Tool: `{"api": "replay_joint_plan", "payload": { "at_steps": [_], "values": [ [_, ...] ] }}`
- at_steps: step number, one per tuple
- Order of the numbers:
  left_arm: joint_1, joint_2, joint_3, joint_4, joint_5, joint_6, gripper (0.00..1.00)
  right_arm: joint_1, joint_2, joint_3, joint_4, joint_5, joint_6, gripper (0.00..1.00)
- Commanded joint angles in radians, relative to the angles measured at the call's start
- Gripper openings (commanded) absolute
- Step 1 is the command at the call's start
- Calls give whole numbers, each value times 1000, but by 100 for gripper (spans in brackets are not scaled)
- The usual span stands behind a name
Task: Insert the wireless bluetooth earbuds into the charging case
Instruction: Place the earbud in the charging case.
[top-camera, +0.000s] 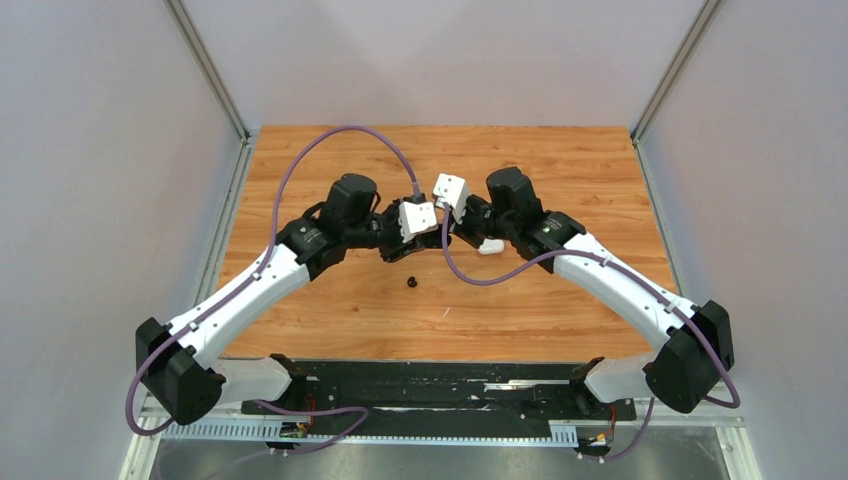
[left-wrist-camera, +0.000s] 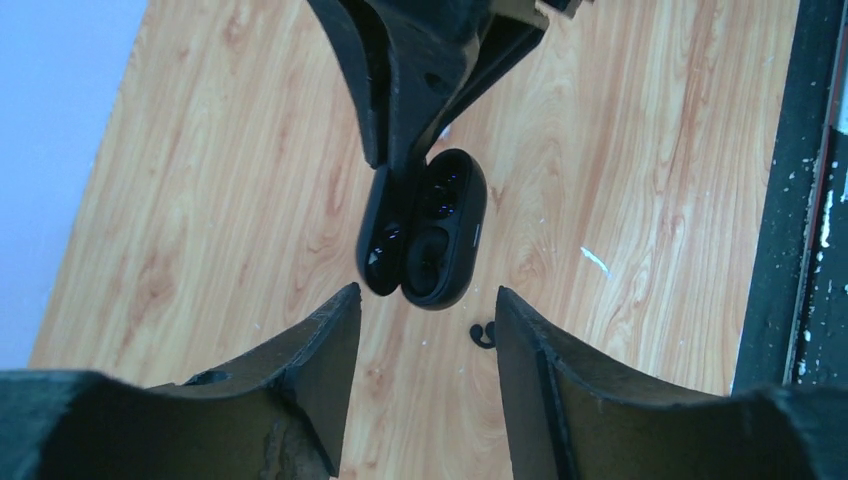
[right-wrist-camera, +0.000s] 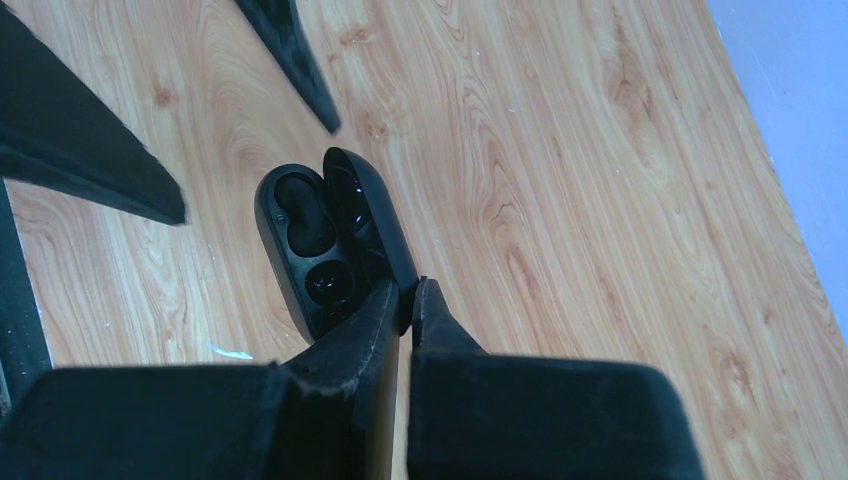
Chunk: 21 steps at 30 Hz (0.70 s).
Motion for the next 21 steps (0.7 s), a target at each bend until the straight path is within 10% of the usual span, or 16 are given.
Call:
{"api": "replay_joint_plan", "payload": {
  "at_steps": [1, 21],
  "values": [
    [20, -98, 119, -81, 21, -4, 64, 5, -38, -11, 54, -3, -39, 0],
    [127, 97, 149, -62, 242, -421, 62, 5, -134, -160, 208, -62, -325, 0]
  ]
}}
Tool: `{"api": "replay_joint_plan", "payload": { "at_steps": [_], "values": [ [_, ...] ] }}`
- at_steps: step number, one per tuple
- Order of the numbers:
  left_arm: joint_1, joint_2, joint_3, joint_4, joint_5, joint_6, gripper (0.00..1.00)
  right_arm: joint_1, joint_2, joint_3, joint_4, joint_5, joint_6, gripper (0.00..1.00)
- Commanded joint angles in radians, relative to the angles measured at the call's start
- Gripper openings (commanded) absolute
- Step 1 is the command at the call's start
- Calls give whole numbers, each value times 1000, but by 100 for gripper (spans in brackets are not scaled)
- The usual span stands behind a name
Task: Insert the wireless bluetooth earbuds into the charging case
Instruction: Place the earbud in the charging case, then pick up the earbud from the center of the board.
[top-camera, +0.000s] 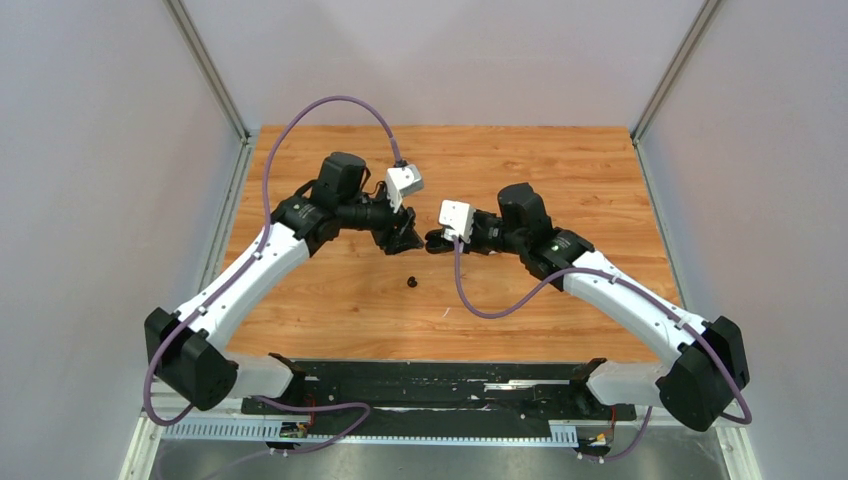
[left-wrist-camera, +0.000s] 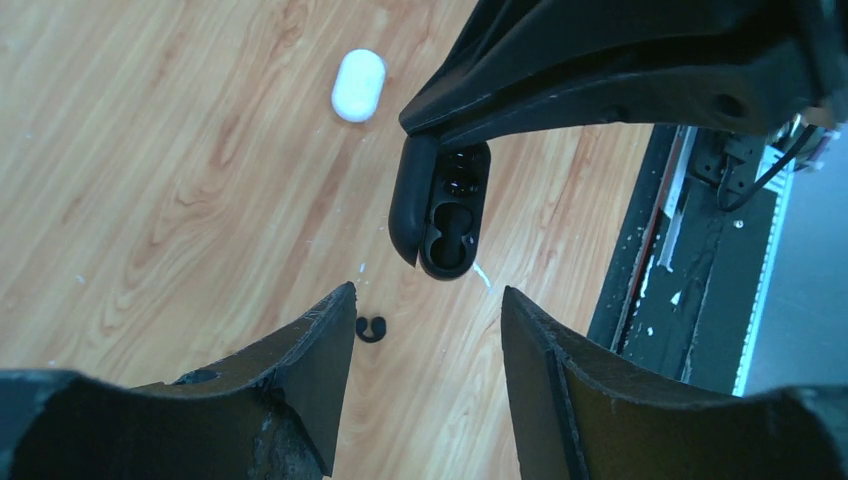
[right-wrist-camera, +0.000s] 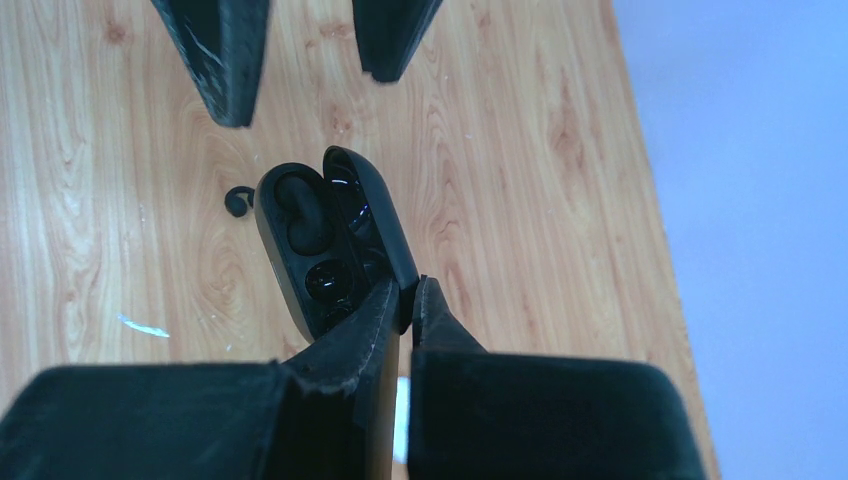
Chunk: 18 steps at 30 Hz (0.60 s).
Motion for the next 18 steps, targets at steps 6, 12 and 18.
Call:
{"api": "replay_joint_plan", "payload": {
  "at_steps": [6, 12, 18],
  "values": [
    [5, 53, 41, 61, 103, -105, 55, 7, -47, -6, 91, -69, -141, 0],
    [6, 88, 65, 71, 111, -97, 49, 7, -47, -3, 90, -95, -166, 0],
    [7, 126, 89, 95, 119, -110, 43, 7, -43, 0, 90, -95, -183, 0]
  ]
}}
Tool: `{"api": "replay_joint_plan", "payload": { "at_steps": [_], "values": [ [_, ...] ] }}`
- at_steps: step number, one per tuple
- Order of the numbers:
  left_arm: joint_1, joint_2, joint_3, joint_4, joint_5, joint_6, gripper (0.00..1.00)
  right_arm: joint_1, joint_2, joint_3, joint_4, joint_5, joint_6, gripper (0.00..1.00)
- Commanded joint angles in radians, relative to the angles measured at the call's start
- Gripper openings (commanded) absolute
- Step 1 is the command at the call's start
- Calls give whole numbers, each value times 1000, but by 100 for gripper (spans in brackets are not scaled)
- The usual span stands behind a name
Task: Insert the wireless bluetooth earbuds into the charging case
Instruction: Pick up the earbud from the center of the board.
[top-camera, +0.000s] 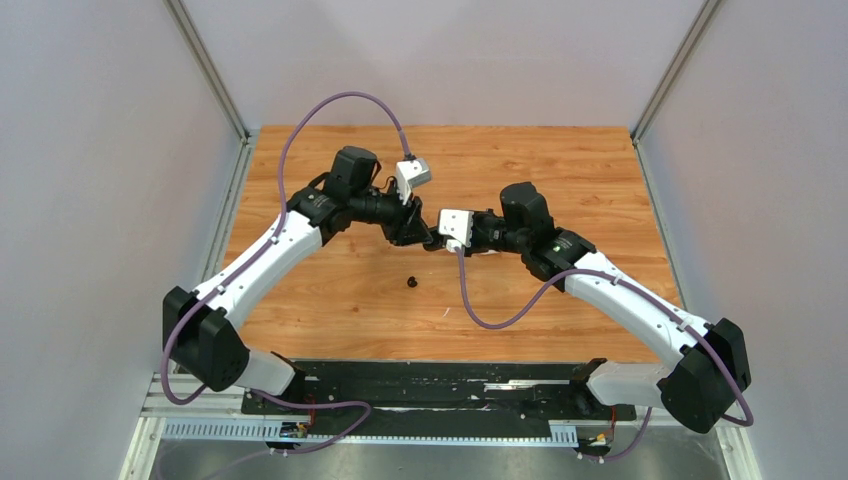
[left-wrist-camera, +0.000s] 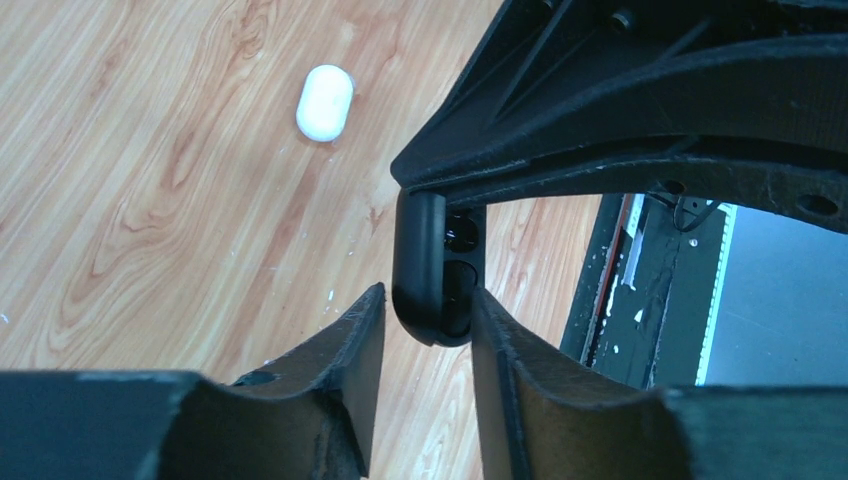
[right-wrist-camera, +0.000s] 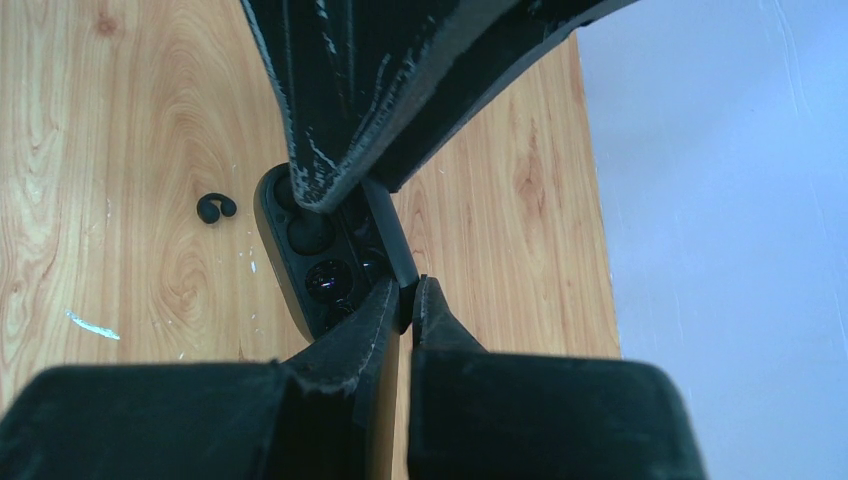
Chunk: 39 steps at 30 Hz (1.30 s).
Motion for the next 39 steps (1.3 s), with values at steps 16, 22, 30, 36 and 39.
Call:
{"api": "replay_joint_plan", "payload": {
  "at_steps": [16, 22, 30, 36, 39],
  "values": [
    [16, 41, 61, 43, 95, 18, 2, 4, -11, 7, 48, -34, -26, 0],
    [16, 21, 71, -26, 50, 138, 0, -13, -17, 30, 25, -21, 32, 8],
    [16, -39, 26, -96, -38, 327, 0, -54, -75, 115, -63, -100, 101, 23],
    [29, -104, -62, -73, -110, 336, 0, -54, -73, 224, -152, -95, 185, 26],
    [67, -155, -103, -79, -142, 319, 0, -59, -79, 240, -194, -52, 287, 26]
  ]
}}
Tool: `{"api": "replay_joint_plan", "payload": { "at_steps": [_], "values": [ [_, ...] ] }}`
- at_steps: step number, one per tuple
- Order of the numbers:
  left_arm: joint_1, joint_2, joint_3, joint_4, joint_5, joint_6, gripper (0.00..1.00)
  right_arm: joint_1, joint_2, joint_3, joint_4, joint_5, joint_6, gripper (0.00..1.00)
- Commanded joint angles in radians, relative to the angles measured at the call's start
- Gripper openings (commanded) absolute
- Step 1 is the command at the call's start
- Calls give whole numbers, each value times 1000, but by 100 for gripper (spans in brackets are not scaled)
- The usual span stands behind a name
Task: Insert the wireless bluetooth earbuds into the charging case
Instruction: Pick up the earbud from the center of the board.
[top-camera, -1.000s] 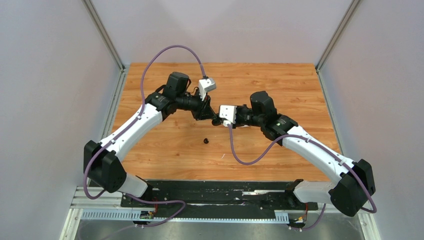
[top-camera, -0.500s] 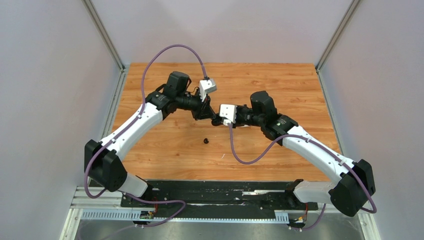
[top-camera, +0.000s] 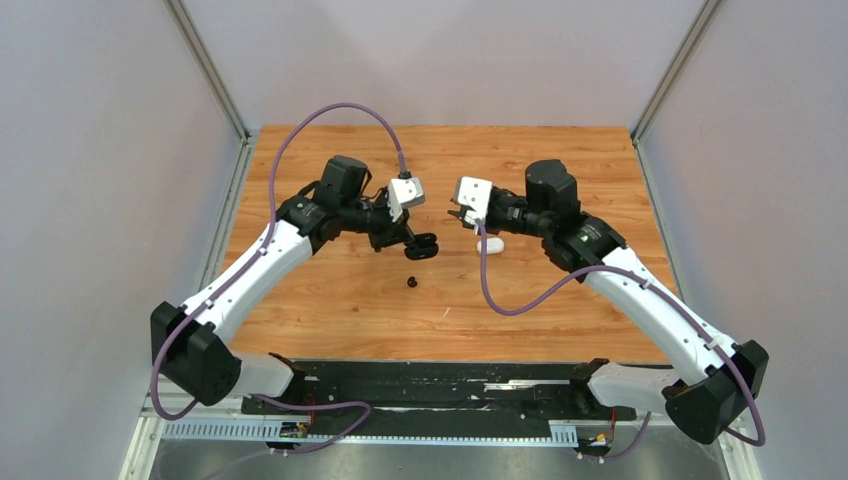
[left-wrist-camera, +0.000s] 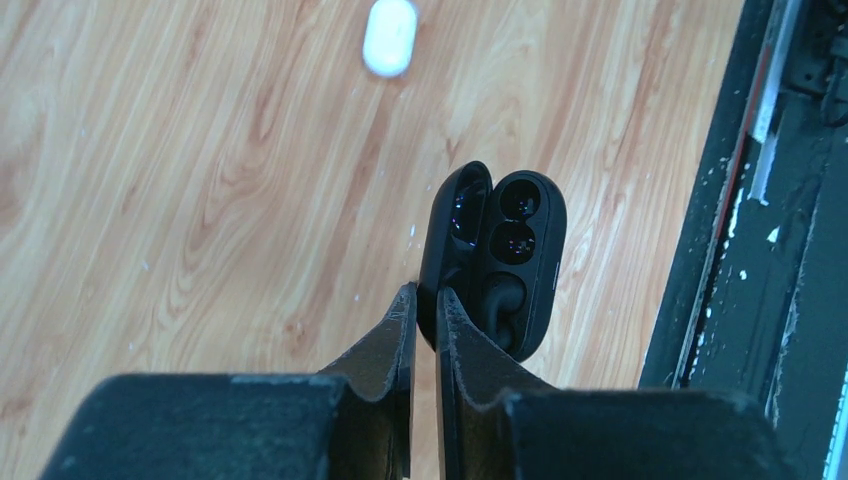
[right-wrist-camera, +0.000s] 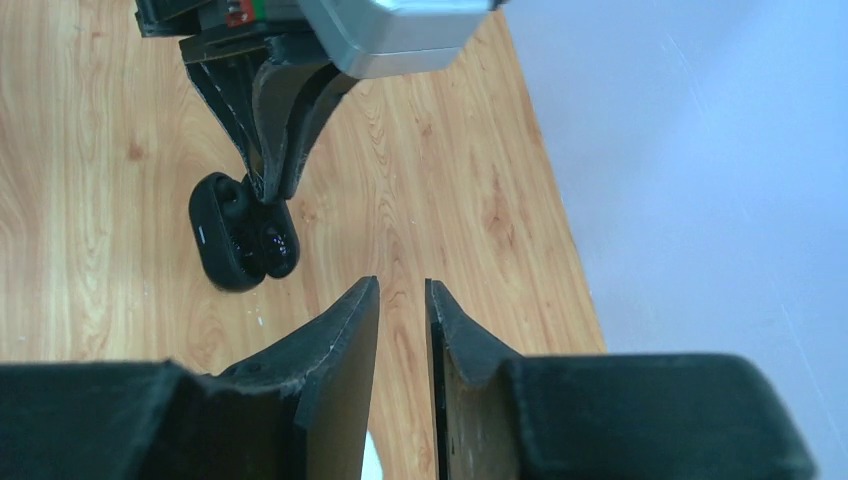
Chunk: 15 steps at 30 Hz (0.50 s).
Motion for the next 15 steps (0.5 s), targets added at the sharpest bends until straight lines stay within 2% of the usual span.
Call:
{"api": "replay_joint_plan", "payload": {
  "at_steps": [1, 7, 12, 15],
  "values": [
    [61, -90, -49, 2, -58, 8, 0, -16, -27, 44, -103, 16, 140, 26],
    [123, -229, -128, -28, -80, -19, 0, -38, 36, -36, -256, -59, -10, 21],
    [193, -319, -163, -89, -42, -75, 0, -45, 271, -31, -337, -146, -205, 29],
    [284, -323, -156, -136, -22, -64, 0, -48, 401, 0, -342, -164, -357, 31]
  ]
}}
